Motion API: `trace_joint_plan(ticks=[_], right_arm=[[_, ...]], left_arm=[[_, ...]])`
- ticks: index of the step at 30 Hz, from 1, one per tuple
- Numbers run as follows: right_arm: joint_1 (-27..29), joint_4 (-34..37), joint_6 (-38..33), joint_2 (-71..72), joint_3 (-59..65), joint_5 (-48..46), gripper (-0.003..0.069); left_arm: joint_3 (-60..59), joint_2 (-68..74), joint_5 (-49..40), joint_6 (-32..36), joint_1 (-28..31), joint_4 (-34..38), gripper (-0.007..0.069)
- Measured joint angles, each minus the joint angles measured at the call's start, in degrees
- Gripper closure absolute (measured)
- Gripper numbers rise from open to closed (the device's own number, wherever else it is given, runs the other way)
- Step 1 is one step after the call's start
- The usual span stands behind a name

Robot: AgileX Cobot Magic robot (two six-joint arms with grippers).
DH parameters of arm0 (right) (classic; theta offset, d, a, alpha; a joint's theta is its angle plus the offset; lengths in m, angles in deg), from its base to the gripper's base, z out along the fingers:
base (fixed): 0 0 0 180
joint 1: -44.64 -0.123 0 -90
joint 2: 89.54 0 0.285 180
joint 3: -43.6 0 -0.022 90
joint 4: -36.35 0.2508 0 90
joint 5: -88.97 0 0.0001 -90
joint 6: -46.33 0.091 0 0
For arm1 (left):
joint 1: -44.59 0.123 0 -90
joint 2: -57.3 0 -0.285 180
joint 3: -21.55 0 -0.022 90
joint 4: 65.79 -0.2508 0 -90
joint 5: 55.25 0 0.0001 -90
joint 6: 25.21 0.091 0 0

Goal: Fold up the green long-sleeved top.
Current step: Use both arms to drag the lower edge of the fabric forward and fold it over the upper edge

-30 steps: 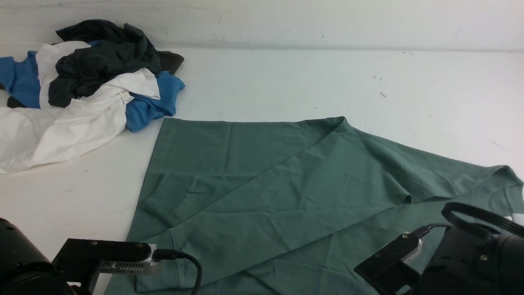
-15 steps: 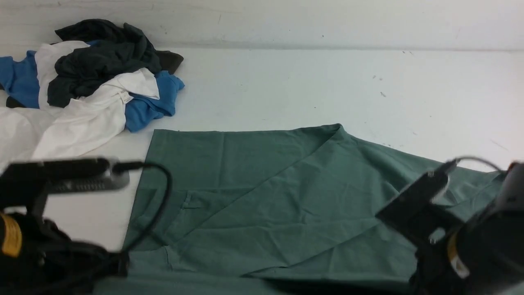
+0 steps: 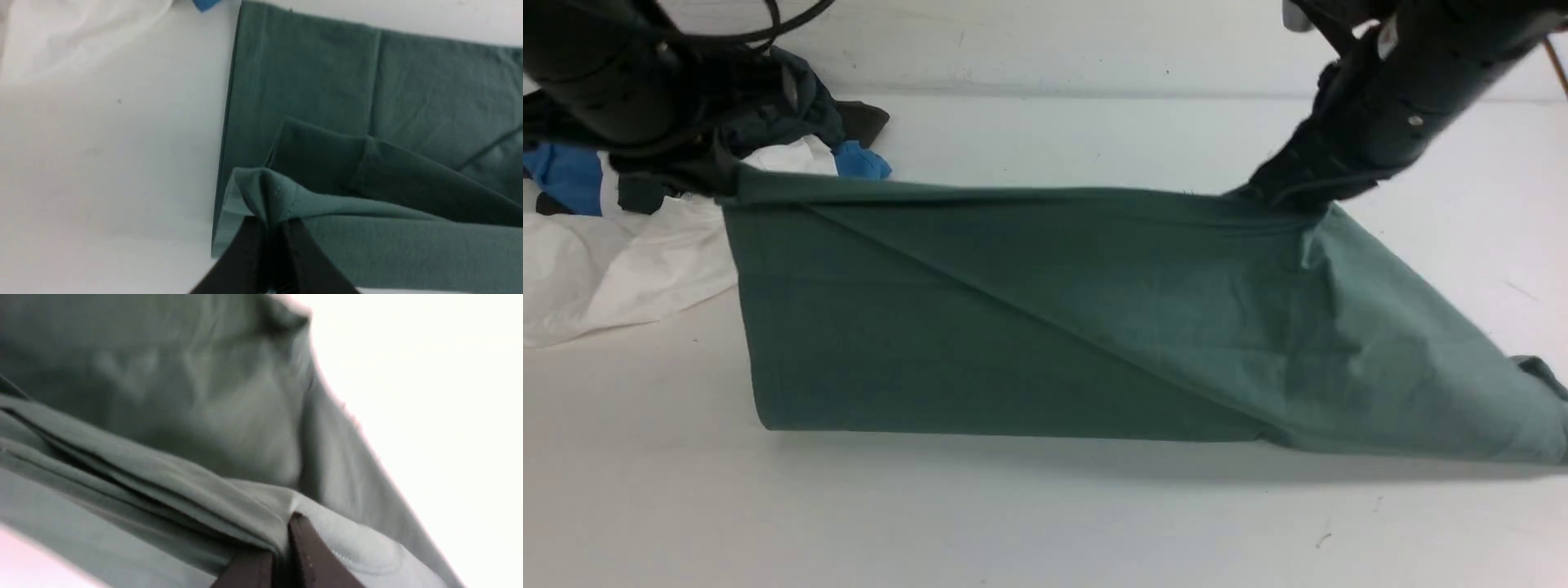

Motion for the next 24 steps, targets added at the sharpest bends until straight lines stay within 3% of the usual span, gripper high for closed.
trace_joint_plan(ticks=[8, 16, 21, 24], right_arm=[[3.52, -0.25, 0.71, -23.04, -19.62, 1.84, 0.0646], [3.59, -2.54, 4.60, -34.17, -27.46, 4.80, 0.0618], [3.64, -2.86, 5.33, -35.46, -27.91, 5.69, 0.0529], [3.64, -3.43, 6.81, -35.46, -28.18, 6.09, 0.0426]], left_arm=[[23.82, 28.75, -1.16, 1.01, 1.51, 0.00, 0.0604], [46.34, 49.57, -1.33, 1.14, 1.95, -0.67, 0.0604], [50.20, 52.71, -1.54, 1.27, 1.95, -0.73, 0.0592], [50.61, 52.71, -1.54, 2.15, 2.00, -1.37, 0.0533]])
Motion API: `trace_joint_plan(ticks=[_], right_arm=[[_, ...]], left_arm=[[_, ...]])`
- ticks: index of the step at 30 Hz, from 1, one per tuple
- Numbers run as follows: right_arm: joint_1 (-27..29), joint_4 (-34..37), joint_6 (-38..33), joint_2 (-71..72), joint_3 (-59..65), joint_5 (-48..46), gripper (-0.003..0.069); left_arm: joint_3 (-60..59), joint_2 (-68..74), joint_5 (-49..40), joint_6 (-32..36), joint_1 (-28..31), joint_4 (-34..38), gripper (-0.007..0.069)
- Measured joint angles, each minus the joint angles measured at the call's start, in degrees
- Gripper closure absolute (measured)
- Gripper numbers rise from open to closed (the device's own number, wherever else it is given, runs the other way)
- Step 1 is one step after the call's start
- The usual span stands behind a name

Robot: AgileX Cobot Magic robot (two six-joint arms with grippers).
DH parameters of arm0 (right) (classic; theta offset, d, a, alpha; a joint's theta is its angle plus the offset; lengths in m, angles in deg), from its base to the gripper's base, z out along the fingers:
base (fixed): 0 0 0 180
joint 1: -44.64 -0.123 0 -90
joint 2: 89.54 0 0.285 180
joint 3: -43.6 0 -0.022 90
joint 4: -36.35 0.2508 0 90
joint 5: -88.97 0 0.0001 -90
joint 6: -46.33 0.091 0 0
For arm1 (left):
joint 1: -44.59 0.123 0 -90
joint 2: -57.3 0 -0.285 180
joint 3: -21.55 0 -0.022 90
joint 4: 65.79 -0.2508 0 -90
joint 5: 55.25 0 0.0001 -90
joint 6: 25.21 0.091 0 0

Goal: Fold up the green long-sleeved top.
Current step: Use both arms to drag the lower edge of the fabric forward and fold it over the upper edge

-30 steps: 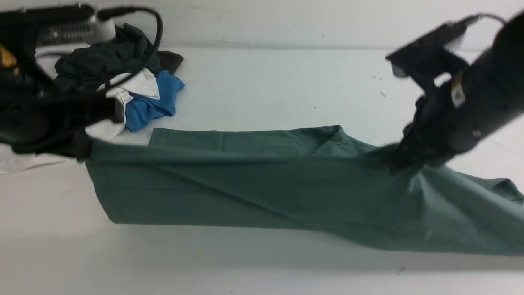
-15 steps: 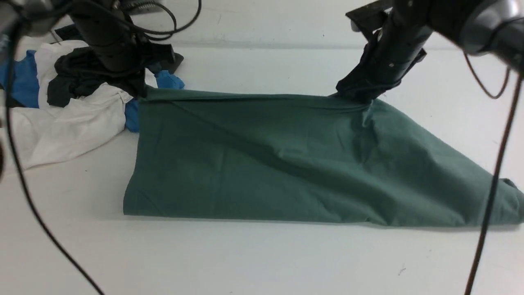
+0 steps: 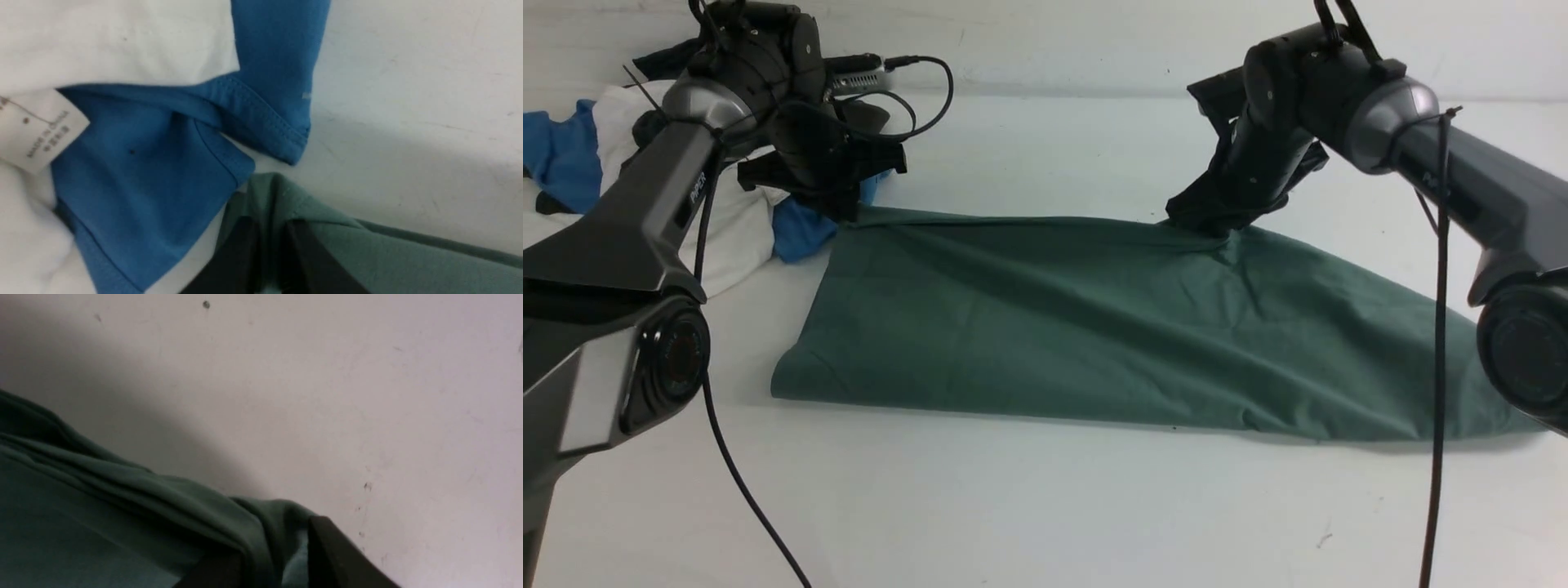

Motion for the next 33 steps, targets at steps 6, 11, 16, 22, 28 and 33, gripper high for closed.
trace_joint_plan(ticks=[6, 11, 16, 22, 28, 33], right_arm=[[0.00, -0.32, 3.02, 0.00, -0.38, -2.54, 0.0272], [0.00, -1.18, 3.09, 0.00, -3.80, -6.45, 0.0244], [0.00, -0.86, 3.09, 1.92, -5.80, -6.76, 0.0242], [0.18, 0.89, 2.58, 7.87, -3.71, -6.97, 0.0244], [3.88, 0.89, 2.37, 19.91, 12.78, -7.01, 0.0375], [13.29, 4.53, 2.43, 29.53, 26.43, -7.01, 0.0578]], left_arm=[[0.00, 0.00, -0.04, 2.02, 0.24, -1.18, 0.0310], [0.00, -0.74, -0.04, 2.35, 0.28, -3.93, 0.0172], [-0.55, -5.35, -0.41, 6.85, 0.47, 1.37, 0.0272], [-12.68, -16.54, -0.36, 12.86, 0.29, 7.58, 0.0592], [-39.55, -28.32, 0.05, 13.65, -0.96, 6.76, 0.0629], [-50.36, -28.15, 1.26, 14.03, -3.75, 6.70, 0.0629]])
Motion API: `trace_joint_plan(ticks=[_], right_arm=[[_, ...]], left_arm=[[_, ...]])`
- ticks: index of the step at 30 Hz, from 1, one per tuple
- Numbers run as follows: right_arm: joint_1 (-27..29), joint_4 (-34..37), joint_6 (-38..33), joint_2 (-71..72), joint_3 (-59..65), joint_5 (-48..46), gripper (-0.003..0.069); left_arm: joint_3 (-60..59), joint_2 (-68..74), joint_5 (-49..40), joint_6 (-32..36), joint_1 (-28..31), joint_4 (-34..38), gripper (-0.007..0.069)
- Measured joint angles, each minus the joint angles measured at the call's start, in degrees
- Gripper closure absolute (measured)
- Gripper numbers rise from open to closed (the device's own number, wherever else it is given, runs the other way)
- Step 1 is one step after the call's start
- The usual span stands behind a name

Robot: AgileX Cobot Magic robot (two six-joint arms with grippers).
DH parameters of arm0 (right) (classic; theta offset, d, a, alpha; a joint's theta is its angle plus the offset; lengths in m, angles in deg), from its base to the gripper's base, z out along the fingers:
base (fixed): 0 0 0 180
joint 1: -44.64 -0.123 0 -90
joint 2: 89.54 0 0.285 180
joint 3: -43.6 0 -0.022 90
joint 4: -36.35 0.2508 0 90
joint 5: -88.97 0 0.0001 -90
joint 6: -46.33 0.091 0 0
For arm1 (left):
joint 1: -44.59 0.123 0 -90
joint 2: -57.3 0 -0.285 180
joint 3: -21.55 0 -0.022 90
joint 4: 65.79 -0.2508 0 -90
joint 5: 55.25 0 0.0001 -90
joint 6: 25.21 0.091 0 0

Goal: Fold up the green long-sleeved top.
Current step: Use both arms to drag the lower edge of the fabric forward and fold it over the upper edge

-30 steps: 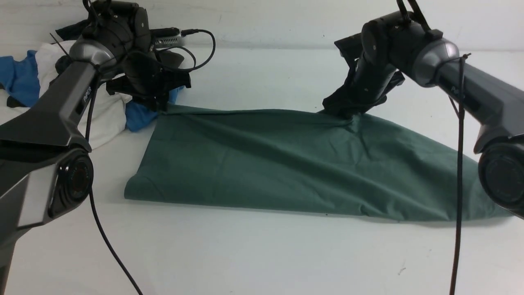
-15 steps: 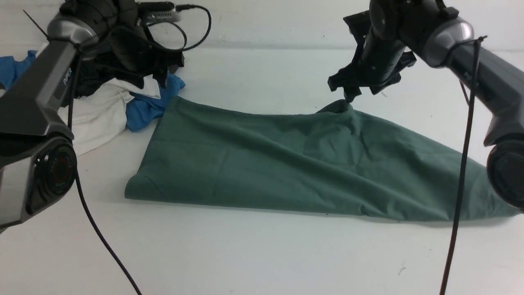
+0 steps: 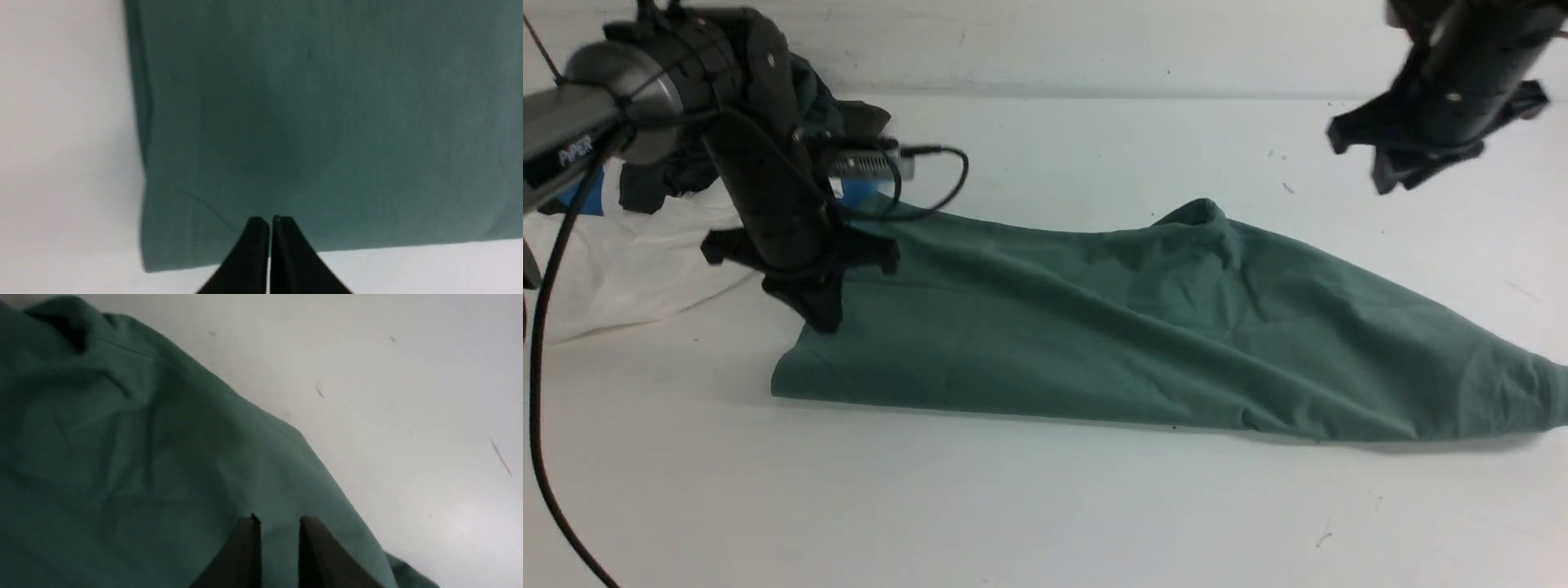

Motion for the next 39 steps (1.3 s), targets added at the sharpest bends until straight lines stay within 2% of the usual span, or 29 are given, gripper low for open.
trace_joint_plan(ticks=[1, 3, 7, 9, 10, 12, 13, 14, 18, 20, 23, 24, 27, 28, 29, 30, 31, 32, 35, 39], right_arm=[[2.61, 1.09, 0.41, 1.62, 2.77, 0.00, 0.0620], [6.99, 3.32, 0.79, 2.99, 5.83, 0.00, 0.0650], [13.02, 5.12, 1.28, 3.01, 9.42, -0.08, 0.0633], [14.85, 5.56, 1.40, 2.13, 9.73, -0.02, 0.0561], [14.95, 5.56, 1.46, 2.03, 9.73, -0.02, 0.0561], [15.68, 5.56, 1.45, 0.18, 9.73, 0.25, 0.0432], [15.68, 5.56, 1.45, -0.01, 9.73, 0.25, 0.0421], [15.97, 5.33, 1.51, -1.80, 9.73, 0.36, 0.0338], [16.41, 5.26, 3.46, -5.80, 9.73, 0.62, 0.0175], [16.41, 5.98, 4.08, -7.68, 9.80, 0.74, 0.0137], [16.41, 7.84, 4.50, -9.15, 9.80, 0.93, 0.0128], [16.41, 8.92, 4.61, -9.71, 9.80, 1.01, 0.0139], [16.41, 11.89, 4.36, -10.46, 10.01, 1.19, 0.0283], [16.41, 12.12, 4.30, -10.46, 10.01, 1.19, 0.0295], [16.41, 12.73, 3.94, -10.46, 10.25, 1.23, 0.0425], [16.41, 12.74, 3.96, -10.46, 10.25, 1.23, 0.0425], [16.41, 12.81, 3.37, -10.46, 10.29, 1.23, 0.0545], [16.41, 12.92, 2.63, -10.46, 10.29, 1.23, 0.0605], [16.41, 12.81, 0.86, -9.78, 10.29, 1.23, 0.0659], [16.41, 10.46, 0.28, -7.03, 10.29, 1.23, 0.0672]], left_arm=[[-1.08, 0.35, 0.92, 0.29, -0.61, 0.00, 0.0629], [-1.84, 0.89, 2.39, 0.56, -1.43, -0.14, 0.0629], [-1.90, 1.84, 3.31, 0.83, -1.99, -1.16, 0.0629], [-1.90, 2.35, 3.10, 0.83, -1.99, -2.03, 0.0629], [-1.90, 2.35, 3.04, 0.83, -1.99, -2.15, 0.0629], [-1.90, 2.83, 1.63, 0.83, -1.48, -3.12, 0.0629], [-1.90, 2.83, 1.63, 0.83, -1.48, -3.12, 0.0629], [-1.90, 2.93, 1.02, 0.83, -1.16, -3.36, 0.0629], [-1.90, 2.93, 0.69, 0.83, -0.77, -3.53, 0.0629], [-1.90, 2.93, 0.69, 0.83, -0.77, -3.59, 0.0629], [-1.90, 2.93, 0.69, 0.83, -0.77, -3.59, 0.0629], [-1.90, 2.93, 0.69, 0.87, -0.77, -3.59, 0.0629], [-1.90, 2.93, 0.69, 0.87, -0.77, -3.59, 0.0629], [-1.90, 2.93, 0.69, 0.87, -0.77, -3.59, 0.0629], [-1.90, 2.93, 0.69, 0.87, -0.77, -3.59, 0.0629], [-1.90, 2.93, 0.69, 0.87, -0.77, -3.59, 0.0629], [-1.90, 2.93, 0.69, 0.87, -0.77, -3.59, 0.0629], [-1.90, 2.93, 0.69, 0.87, -0.77, -3.59, 0.0629], [-1.90, 2.93, 0.69, 0.87, -0.77, -3.59, 0.0629], [-1.90, 2.93, 0.69, 0.87, -0.77, -3.59, 0.0629]])
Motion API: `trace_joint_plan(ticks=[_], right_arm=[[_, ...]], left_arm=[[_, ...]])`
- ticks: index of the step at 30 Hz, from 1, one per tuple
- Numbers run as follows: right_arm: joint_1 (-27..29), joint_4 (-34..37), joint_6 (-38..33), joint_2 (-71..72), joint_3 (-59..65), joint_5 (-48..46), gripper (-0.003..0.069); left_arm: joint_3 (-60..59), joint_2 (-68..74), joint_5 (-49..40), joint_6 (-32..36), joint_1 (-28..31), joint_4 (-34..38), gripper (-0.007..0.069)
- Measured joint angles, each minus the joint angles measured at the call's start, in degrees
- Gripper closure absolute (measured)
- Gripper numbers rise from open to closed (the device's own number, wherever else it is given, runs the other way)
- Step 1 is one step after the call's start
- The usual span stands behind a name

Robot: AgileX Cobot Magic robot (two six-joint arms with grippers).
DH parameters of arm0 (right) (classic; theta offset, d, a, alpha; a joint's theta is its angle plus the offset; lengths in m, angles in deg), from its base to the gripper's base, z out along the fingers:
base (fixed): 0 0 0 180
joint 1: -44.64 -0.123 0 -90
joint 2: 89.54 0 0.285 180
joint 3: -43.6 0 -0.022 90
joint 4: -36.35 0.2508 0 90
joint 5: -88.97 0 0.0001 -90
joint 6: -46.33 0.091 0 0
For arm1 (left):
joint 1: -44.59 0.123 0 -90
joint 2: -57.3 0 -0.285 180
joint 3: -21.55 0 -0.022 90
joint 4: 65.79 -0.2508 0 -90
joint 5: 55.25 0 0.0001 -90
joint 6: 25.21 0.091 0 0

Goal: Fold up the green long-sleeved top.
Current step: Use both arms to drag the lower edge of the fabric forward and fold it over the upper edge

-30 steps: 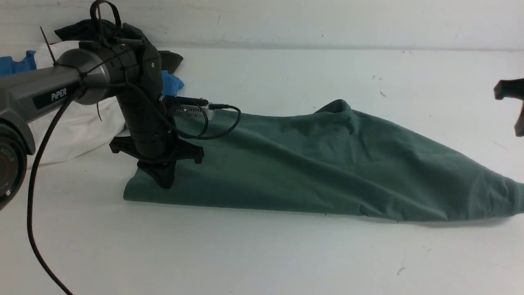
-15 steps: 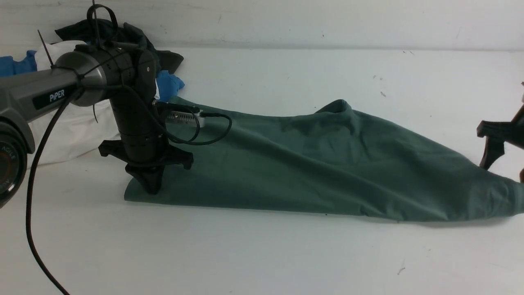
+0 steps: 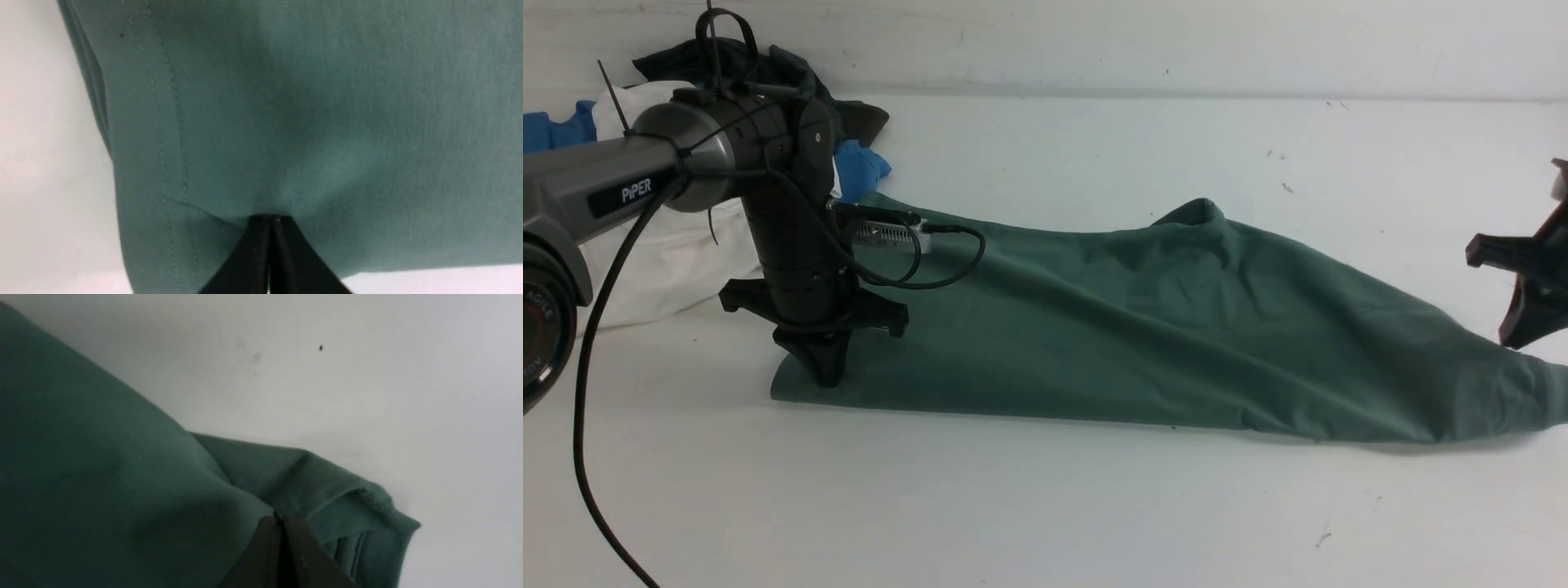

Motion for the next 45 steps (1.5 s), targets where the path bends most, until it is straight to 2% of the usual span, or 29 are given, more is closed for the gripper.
trace_joint_plan(ticks=[4, 11, 15, 16, 17, 18, 21, 23, 26, 30, 31, 32, 33, 34, 36, 38, 45], right_arm=[[0.00, -3.04, 0.64, 2.94, 0.00, 0.00, 0.0673], [0.00, -1.70, 1.60, 3.02, 0.55, 0.00, 0.0649], [0.83, -1.09, 0.30, 3.02, 5.00, 0.00, 0.0499], [1.38, -1.09, 0.25, 3.02, 5.92, 0.00, 0.0442], [1.45, -1.09, 0.25, 3.02, 6.04, 0.00, 0.0432], [1.78, -1.09, 0.31, 3.02, 6.50, 0.00, 0.0354], [2.12, -1.34, 0.36, 3.02, 6.69, 0.01, 0.0235], [2.12, -1.34, 0.36, 2.81, 6.69, 0.01, 0.0198], [2.12, -0.90, 0.30, 1.78, 6.69, 0.01, 0.0184], [2.12, 1.61, -0.87, -0.43, 6.76, 0.06, 0.0232], [2.12, 3.33, -2.16, -0.81, 6.80, 0.06, 0.0318], [2.12, 3.51, -2.31, -0.81, 6.80, 0.06, 0.0330], [2.12, 4.08, -3.06, -0.81, 6.80, 0.06, 0.0398], [2.12, 4.57, -4.20, -0.81, 6.80, 0.06, 0.0508], [2.12, 4.35, -4.87, -0.57, 6.80, 0.22, 0.0612], [2.12, 2.79, -5.10, 0.40, 6.80, 0.29, 0.0640], [2.12, -3.98, -4.23, 7.04, 6.80, 0.24, 0.0643]], left_arm=[[0.00, 0.00, 0.00, 0.00, 0.00, 0.00, 0.0629], [0.00, 0.00, 0.00, 0.00, 0.00, 0.00, 0.0629], [0.00, 0.00, 0.00, 0.07, 0.00, 0.00, 0.0629], [0.00, 0.00, 0.00, 0.09, 0.00, -0.05, 0.0629], [0.00, 0.00, 0.00, 0.09, 0.00, -0.05, 0.0629], [0.00, 0.00, 0.00, 0.14, 0.00, -0.05, 0.0629], [0.00, 0.00, 0.00, 0.22, 0.00, -0.05, 0.0629], [0.00, 0.00, 0.00, 0.21, 0.00, -0.05, 0.0629], [0.00, 0.00, 0.00, 0.27, 0.00, 0.00, 0.0629], [0.00, 0.00, 0.00, 0.27, 0.00, 0.14, 0.0629], [0.00, 0.00, 0.00, 0.27, 0.00, 0.14, 0.0629], [0.00, 0.00, 0.00, 0.27, 0.00, 0.14, 0.0629], [0.00, 0.00, 0.00, 0.27, 0.00, 0.14, 0.0629], [0.00, 0.00, 0.00, 0.27, 0.00, 0.14, 0.0629], [0.00, 0.00, 0.00, 0.27, 0.00, 0.24, 0.0629], [0.00, 0.00, 0.00, 0.27, 0.00, 0.42, 0.0629], [0.00, 0.00, 0.00, 0.75, 0.00, 0.66, 0.0629]])
